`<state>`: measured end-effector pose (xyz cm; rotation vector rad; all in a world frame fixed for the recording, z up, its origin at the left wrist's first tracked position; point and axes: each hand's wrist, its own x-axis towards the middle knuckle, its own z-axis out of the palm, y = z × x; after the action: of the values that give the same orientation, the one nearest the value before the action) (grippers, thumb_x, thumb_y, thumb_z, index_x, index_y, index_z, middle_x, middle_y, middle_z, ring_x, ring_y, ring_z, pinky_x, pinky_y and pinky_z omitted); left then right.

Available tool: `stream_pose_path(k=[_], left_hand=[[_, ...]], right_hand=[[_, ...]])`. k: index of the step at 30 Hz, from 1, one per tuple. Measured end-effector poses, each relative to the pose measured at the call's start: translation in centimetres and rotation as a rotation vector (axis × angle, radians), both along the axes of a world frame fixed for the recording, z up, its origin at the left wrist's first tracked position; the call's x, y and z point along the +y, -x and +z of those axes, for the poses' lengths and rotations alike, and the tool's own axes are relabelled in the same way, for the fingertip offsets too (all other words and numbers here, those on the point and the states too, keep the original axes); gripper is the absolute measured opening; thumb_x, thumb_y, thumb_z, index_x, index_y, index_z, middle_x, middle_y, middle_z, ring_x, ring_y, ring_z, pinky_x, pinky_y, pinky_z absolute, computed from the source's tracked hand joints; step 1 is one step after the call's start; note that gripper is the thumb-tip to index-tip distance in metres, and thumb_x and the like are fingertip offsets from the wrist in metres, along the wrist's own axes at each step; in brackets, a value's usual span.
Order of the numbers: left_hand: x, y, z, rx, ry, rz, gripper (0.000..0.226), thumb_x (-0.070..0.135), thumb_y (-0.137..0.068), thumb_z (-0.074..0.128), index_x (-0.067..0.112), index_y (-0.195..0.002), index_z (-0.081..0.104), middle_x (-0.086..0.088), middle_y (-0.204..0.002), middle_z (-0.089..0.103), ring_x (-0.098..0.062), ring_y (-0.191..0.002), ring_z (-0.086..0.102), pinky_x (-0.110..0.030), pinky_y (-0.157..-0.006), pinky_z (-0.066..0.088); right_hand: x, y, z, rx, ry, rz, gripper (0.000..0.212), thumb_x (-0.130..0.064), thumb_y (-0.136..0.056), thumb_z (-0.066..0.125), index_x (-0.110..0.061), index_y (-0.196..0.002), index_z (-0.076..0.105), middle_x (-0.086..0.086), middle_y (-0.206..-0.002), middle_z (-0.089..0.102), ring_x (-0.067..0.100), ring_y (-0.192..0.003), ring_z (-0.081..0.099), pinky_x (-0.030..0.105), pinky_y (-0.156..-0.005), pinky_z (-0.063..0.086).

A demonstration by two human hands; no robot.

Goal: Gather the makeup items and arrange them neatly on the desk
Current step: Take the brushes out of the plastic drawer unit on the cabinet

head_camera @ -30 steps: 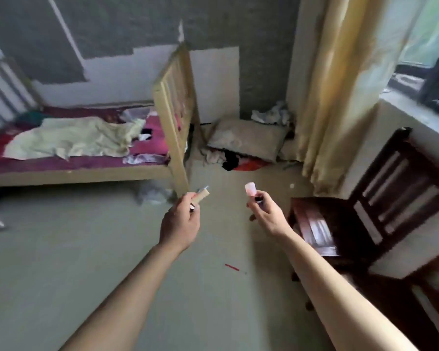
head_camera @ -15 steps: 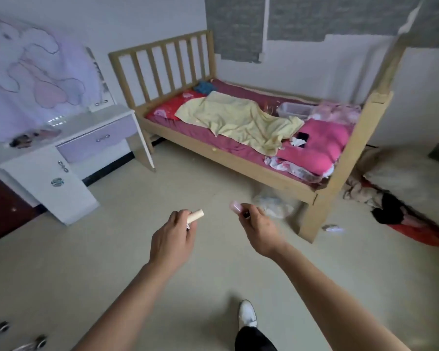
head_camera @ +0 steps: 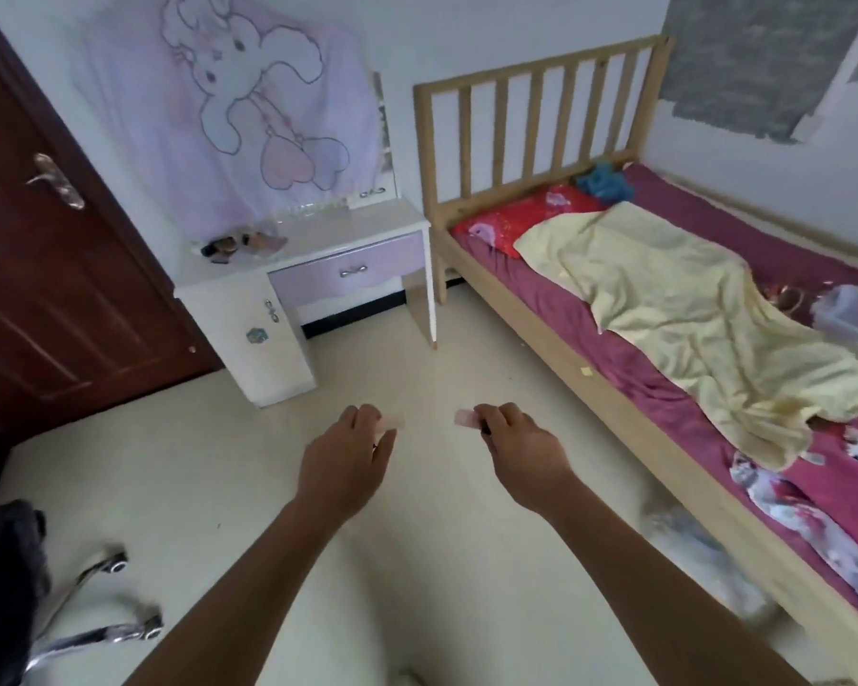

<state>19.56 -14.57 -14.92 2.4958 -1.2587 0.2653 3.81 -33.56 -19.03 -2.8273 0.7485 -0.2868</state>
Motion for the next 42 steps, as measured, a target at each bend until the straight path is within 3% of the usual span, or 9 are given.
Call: stream_pose_path(k=[4,9,13,18,24,32,39,42], left_hand=[[-5.0,-9.7,-2.7,-0.005,-0.001,0.065,0.024,0.042,-0.096,0.052,0.019,-0.102,0.051,0.001,-0.09,0.059,-0.023,-0.063,0.061,-0.032,-0.053,0.047],[-12.6,-22.8,-4.7,-0.001,0.058,0.076,0.02,0.038,-0.095,0.056,0.018,-0.098,0.051,0.0,-0.085,0.059,-0.02,-0.056,0.057,-0.029,-0.047,0.046],[-19.0,-32.5,-3.2,-0.008,0.06,0.092,0.018,0.032,-0.093,0.06,0.015,-0.095,0.053,-0.003,-0.082,0.06,-0.025,-0.053,0.058,-0.031,-0.046,0.047],[-26.8,-42.2,-2.0,-0.06,0.024,0.059,0.014,0.02,-0.085,0.067,0.015,-0.092,0.057,-0.002,-0.081,0.06,-0.024,-0.05,0.054,-0.025,-0.043,0.032],[-35.5,-54.5,-5.2,-0.144,-0.089,0.061,0.013,0.018,-0.084,0.069,0.014,-0.093,0.06,-0.004,-0.084,0.059,-0.023,-0.059,0.057,-0.027,-0.04,0.03],[-45.2,-72.6,-4.5,-0.094,-0.274,0.189,0.021,0.018,-0.08,0.073,0.016,-0.094,0.058,-0.003,-0.079,0.055,-0.023,-0.059,0.057,-0.029,-0.039,0.039],[-48.0,-83.9,-6.6,0.042,-0.321,0.288,0.014,0.031,-0.092,0.062,0.018,-0.096,0.058,0.001,-0.075,0.056,-0.021,-0.051,0.059,-0.028,-0.039,0.034],[-48.3,-89.2,-8.9,0.122,-0.394,0.273,0.017,0.034,-0.095,0.055,0.018,-0.1,0.058,0.0,-0.081,0.059,-0.022,-0.058,0.062,-0.029,-0.044,0.034]], right_hand=[[-5.8,-10.5,-1.5,0.055,0.096,0.119,0.035,-0.021,-0.101,0.045,-0.024,-0.136,0.042,-0.001,-0.115,0.054,0.02,-0.087,0.058,0.032,-0.057,0.047],[-14.3,-23.5,-2.0,0.042,0.162,0.177,0.029,-0.022,-0.101,0.048,-0.023,-0.13,0.049,-0.001,-0.108,0.057,0.02,-0.079,0.057,0.031,-0.053,0.037],[-20.9,-32.5,-0.2,0.037,0.208,0.179,0.026,-0.024,-0.102,0.046,-0.024,-0.128,0.051,-0.002,-0.104,0.058,0.018,-0.076,0.057,0.032,-0.052,0.047],[-28.2,-42.6,1.0,-0.046,0.164,0.161,0.027,-0.027,-0.103,0.041,-0.022,-0.127,0.052,0.0,-0.103,0.058,0.021,-0.078,0.058,0.038,-0.06,0.053],[-37.1,-56.9,-1.5,-0.044,0.213,0.223,0.017,-0.021,-0.094,0.058,-0.021,-0.11,0.06,-0.001,-0.088,0.059,0.02,-0.063,0.058,0.029,-0.048,0.035],[-49.2,-76.3,-2.8,0.022,0.034,0.324,0.032,-0.022,-0.101,0.045,-0.024,-0.133,0.048,0.001,-0.114,0.055,0.022,-0.097,0.061,0.035,-0.07,0.051],[-53.1,-91.0,-4.4,0.147,0.001,0.458,0.034,-0.035,-0.106,0.029,-0.026,-0.136,0.041,0.0,-0.12,0.051,0.021,-0.101,0.057,0.038,-0.076,0.052],[-53.1,-96.5,-6.4,0.204,-0.016,0.487,0.034,-0.035,-0.106,0.029,-0.026,-0.136,0.041,0.0,-0.12,0.051,0.021,-0.101,0.057,0.038,-0.078,0.052]])
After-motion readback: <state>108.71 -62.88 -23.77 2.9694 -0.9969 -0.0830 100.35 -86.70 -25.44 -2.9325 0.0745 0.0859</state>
